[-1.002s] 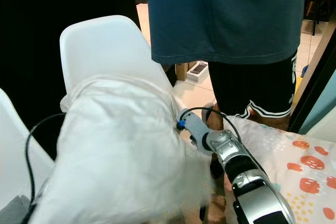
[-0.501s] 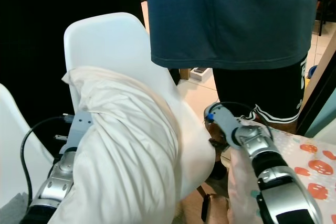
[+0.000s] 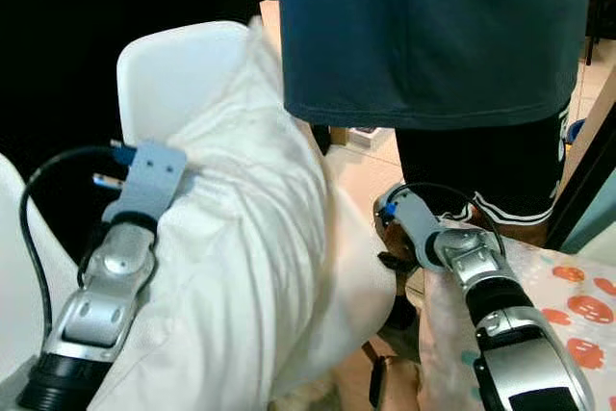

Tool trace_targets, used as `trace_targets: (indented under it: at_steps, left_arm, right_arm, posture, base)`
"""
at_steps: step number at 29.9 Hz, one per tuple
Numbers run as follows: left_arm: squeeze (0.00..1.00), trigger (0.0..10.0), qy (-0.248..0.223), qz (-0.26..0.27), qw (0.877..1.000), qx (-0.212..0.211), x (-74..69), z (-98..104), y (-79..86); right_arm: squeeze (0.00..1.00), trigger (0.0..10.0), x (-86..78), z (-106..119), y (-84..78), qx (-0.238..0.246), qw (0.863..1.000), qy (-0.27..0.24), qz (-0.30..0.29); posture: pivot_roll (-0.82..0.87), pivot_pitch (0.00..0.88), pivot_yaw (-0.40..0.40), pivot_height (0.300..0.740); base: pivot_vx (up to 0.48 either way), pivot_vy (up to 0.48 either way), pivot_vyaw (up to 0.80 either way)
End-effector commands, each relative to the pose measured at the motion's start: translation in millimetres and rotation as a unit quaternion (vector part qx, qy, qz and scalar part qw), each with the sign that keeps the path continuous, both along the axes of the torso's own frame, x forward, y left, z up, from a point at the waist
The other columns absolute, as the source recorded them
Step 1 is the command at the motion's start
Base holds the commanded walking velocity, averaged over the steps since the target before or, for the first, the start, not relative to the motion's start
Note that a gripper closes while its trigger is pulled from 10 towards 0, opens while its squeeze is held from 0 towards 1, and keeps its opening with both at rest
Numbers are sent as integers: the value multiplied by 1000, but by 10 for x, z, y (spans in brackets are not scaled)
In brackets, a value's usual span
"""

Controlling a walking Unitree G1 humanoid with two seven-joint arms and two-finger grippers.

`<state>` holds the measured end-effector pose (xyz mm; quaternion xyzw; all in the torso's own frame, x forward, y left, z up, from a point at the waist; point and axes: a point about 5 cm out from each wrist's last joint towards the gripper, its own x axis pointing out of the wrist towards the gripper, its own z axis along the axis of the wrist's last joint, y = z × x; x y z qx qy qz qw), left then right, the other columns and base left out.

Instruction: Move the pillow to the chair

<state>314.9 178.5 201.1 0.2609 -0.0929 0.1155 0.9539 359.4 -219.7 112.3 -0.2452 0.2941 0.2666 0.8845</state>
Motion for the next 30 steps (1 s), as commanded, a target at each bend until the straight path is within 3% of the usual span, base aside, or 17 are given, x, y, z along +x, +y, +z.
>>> trace_targets:
  at_steps: [1,7,11,14,16,19,25,29,30]
  left_arm:
    - [0,0,-65,21,997,21,-32,304,34]
    - [0,0,-75,59,994,55,-92,359,62]
    - [0,0,-110,96,985,88,-153,515,135]
    - [0,0,-143,118,976,111,-196,664,164]
    - [0,0,-193,152,956,158,-263,897,211]
    - [0,0,-206,159,948,184,-276,966,208]
    - [0,0,-209,159,944,200,-264,955,149]
    - [0,0,-182,147,949,211,-195,756,89]
    - [0,0,-160,141,950,228,-146,606,50]
  right_arm:
    - [0,10000,-5,-28,96,8,1000,-1,18]
    - [0,10000,-10,-38,157,11,999,-2,32]
    - [0,10000,-11,-32,156,12,999,-5,33]
    - [0,10000,-5,-24,162,12,999,-7,34]
    - [0,10000,2,-22,200,15,999,-9,37]
    - [0,10000,0,-26,217,16,999,-9,40]
    - [0,10000,-8,-37,226,19,999,-9,41]
    - [0,10000,-16,-50,228,18,999,-7,41]
    - [0,10000,-22,-60,234,18,999,-6,41]
  posture:
    - [-54,29,35,560]
    - [-56,27,36,560]
    - [-56,29,31,560]
    - [-57,31,30,560]
    - [-58,36,28,560]
    - [-59,39,26,560]
    - [-61,44,28,560]
    - [-65,49,30,560]
    - [-65,52,30,560]
  base:
    - [0,0,0]
    - [0,0,0]
    - [0,0,0]
    - [0,0,0]
    - [0,0,0]
    - [0,0,0]
    - [0,0,0]
    - [0,0,0]
    - [0,0,0]
